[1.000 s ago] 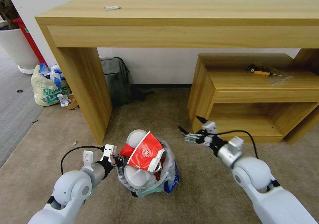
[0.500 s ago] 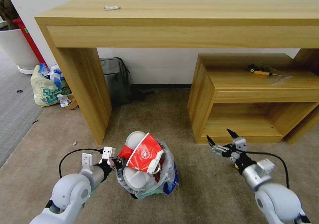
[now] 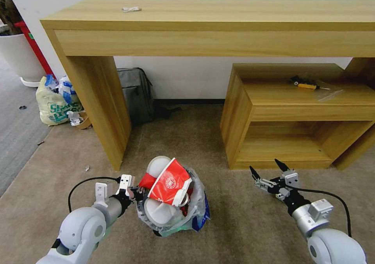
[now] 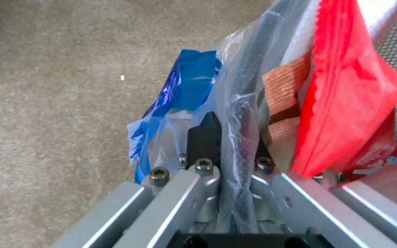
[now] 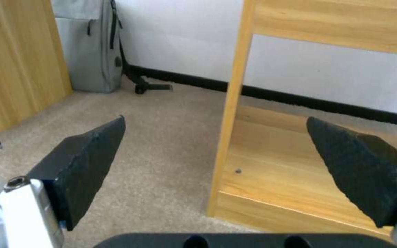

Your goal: Pick up the trash bin and place the garbage on the floor into it.

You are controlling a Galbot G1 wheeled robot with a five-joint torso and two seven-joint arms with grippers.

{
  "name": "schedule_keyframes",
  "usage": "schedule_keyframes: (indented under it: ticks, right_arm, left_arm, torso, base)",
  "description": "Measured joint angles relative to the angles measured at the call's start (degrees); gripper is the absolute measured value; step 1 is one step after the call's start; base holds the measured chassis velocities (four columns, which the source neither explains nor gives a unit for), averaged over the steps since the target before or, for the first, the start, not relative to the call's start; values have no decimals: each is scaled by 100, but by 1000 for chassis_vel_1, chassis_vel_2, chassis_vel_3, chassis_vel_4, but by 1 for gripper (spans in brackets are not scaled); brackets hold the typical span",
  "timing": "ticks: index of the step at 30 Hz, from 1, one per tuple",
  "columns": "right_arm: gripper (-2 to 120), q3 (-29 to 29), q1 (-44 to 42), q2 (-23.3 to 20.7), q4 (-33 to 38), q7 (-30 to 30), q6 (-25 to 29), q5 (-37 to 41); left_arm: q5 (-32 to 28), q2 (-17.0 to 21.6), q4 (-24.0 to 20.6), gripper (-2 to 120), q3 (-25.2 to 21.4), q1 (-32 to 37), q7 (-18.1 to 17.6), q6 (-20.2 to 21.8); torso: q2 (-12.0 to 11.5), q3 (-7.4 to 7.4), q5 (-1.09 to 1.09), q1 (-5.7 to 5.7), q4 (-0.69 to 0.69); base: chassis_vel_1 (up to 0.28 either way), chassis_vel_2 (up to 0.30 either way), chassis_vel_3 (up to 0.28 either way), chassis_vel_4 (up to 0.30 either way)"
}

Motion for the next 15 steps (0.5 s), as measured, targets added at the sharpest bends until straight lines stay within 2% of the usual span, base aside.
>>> schedule_keyframes:
  ticks: [5, 15]
  right_arm:
    - [100, -13, 10, -33, -12, -4, -2, -3]
    - [100, -28, -52, -116, -66, -18, 12, 13]
  left_arm:
    - [-1, -8, -24, 0, -3, 35, 2, 0]
    - [18, -33, -53, 0, 14, 60, 8, 1]
  torso:
    - [0, 0, 0, 0, 0]
    - [0, 0, 2, 0, -1]
  base:
    - [-172, -154, 176, 177]
    - [-223, -229, 215, 215]
